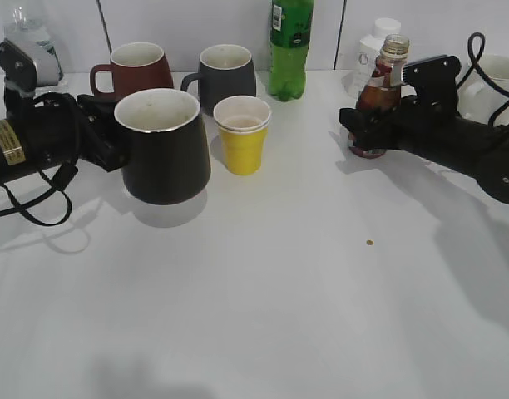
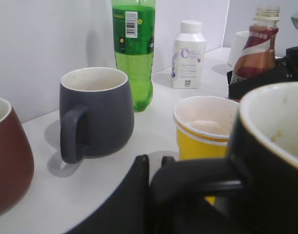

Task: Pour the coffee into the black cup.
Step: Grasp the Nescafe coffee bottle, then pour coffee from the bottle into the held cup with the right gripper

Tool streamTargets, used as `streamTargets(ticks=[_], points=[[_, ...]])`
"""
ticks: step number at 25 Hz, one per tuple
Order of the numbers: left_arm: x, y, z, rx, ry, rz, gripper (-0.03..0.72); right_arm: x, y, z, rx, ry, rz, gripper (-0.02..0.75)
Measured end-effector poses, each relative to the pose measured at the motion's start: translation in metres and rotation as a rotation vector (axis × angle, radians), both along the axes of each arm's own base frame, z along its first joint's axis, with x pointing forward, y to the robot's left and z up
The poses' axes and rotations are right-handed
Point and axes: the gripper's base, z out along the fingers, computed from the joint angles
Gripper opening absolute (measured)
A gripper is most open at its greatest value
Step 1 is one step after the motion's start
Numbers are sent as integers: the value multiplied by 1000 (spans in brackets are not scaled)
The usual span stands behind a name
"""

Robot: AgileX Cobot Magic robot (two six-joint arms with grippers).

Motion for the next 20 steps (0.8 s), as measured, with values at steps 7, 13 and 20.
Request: streamTargets(ticks=[7, 13, 20], points=[[-1, -1, -1, 9, -1, -15, 41, 0, 0, 0, 0, -2, 1, 529], [-5, -10, -1, 17, -3, -56, 41, -11, -2, 22, -57, -55, 13, 529], [-11, -50, 7, 4, -2, -168, 41, -42, -1, 83, -182, -176, 109, 527]])
